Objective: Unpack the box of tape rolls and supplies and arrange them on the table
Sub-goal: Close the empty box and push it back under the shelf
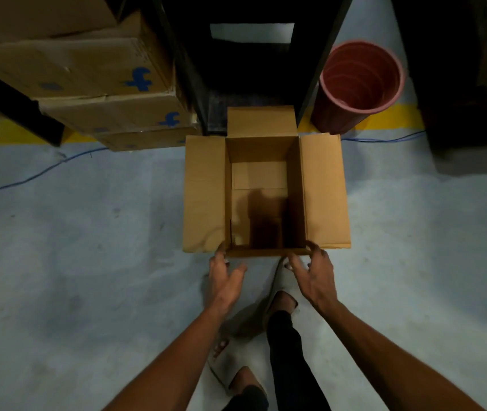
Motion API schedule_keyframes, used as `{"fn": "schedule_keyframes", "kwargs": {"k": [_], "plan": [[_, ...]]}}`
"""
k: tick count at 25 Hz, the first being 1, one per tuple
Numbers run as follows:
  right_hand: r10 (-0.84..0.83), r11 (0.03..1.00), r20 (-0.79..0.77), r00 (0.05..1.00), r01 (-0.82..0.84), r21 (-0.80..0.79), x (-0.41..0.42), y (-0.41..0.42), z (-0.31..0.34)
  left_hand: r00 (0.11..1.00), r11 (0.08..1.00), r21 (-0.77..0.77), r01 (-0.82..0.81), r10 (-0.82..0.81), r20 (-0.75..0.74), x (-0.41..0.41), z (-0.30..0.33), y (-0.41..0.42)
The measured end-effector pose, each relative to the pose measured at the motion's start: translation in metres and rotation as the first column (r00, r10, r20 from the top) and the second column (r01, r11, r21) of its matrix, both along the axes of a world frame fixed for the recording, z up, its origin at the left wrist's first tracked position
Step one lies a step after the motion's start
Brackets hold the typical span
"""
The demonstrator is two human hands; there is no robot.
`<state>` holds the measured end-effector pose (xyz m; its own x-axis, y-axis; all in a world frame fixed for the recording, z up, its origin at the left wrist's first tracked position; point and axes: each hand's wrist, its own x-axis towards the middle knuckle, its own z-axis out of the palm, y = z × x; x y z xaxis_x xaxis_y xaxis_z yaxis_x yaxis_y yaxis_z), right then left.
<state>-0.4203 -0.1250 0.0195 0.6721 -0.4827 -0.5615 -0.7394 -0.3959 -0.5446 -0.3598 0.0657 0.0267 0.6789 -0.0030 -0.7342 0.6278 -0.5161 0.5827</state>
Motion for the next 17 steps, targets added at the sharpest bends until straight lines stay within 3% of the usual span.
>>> {"fn": "schedule_keyframes", "kwargs": {"k": [3, 7, 9, 12, 15, 17], "plan": [[-0.041, 0.999, 0.111, 0.993, 0.041, 0.007, 0.022, 0.003, -0.003, 0.998, 0.997, -0.071, 0.01, -0.006, 0.062, 0.016, -0.007, -0.01], [0.111, 0.994, 0.08, 0.991, -0.111, -0.009, 0.037, -0.002, -0.023, 0.961, 0.965, -0.007, 0.264, -0.262, 0.09, 0.031, -0.021, -0.012], [0.218, 0.975, 0.039, 0.975, -0.216, -0.04, 0.034, -0.008, -0.037, 0.886, 0.887, 0.064, 0.457, -0.461, 0.051, 0.039, -0.03, -0.009], [0.385, 0.92, -0.056, 0.921, -0.388, -0.051, 0.033, -0.019, -0.054, 0.678, 0.65, 0.238, 0.722, -0.733, -0.054, 0.047, -0.048, 0.001], [0.438, 0.894, -0.095, 0.894, -0.444, -0.061, 0.037, -0.026, -0.067, 0.638, 0.6, 0.255, 0.758, -0.763, -0.105, 0.052, -0.051, 0.0], [0.495, 0.845, -0.2, 0.845, -0.522, -0.115, 0.04, -0.03, -0.071, 0.625, 0.587, 0.233, 0.776, -0.765, -0.154, 0.056, -0.052, -0.006]]}}
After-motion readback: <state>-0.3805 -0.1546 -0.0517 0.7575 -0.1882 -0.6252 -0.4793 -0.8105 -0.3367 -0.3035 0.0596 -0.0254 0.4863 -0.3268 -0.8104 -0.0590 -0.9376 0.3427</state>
